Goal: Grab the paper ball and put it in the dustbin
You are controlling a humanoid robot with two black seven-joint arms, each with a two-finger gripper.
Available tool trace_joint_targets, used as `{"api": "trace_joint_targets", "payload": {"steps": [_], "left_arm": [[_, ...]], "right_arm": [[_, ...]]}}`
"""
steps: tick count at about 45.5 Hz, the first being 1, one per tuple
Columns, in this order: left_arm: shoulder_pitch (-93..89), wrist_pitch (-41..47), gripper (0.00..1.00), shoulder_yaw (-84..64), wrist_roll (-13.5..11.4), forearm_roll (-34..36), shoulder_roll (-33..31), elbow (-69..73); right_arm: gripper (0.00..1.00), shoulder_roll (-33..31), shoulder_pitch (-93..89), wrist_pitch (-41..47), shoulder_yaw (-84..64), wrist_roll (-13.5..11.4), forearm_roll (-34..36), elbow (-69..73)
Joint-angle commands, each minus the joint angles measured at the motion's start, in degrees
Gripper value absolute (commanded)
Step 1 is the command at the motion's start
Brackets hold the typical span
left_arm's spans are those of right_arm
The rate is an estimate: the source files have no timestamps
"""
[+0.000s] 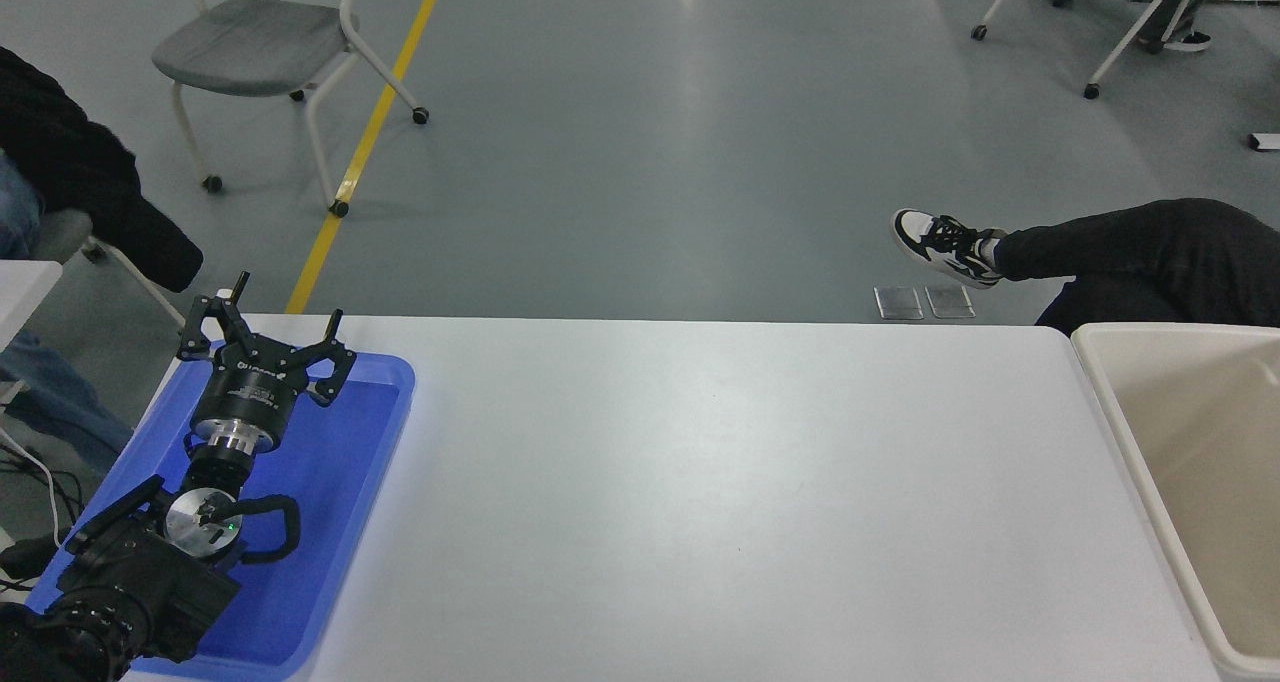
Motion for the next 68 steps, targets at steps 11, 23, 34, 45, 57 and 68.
{"api": "trace_joint_targets", "payload": {"steps": [11,23,34,45,57,68], "left_arm": [[0.09,0.0,1.0,-0.06,-0.08,-0.01,0.05,0.01],[0.09,0.0,1.0,-0.06,0.0,-0.01,0.14,0.01],[0.09,0.0,1.0,-0.06,-0.08,-0.01,0.14,0.18],[0.09,0.0,1.0,0.03,-0.08,-0.01,0.23,0.01],[0.09,0.0,1.0,-0.06,0.0,-0.01,0.14,0.01],[0.18,0.0,1.0,0.03,0.0,-0.01,0.23,0.01]], "right_arm": [[0.0,9.08,-39.1,-10.77,31.45,0.09,1.75,-21.03],[0.0,20.41,-48.69,-17.72,33.83,0.0,11.68,-29.73],[0.0,24.9,-50.54,-19.57,33.83,0.09,17.31,-31.67],[0.0,25.96,-50.62,-19.65,36.03,0.09,17.4,-31.67],[1.0,25.87,-50.27,-19.57,36.73,0.09,18.37,-31.67],[1.0,24.9,-49.57,-19.57,37.0,0.18,18.54,-31.67]]}}
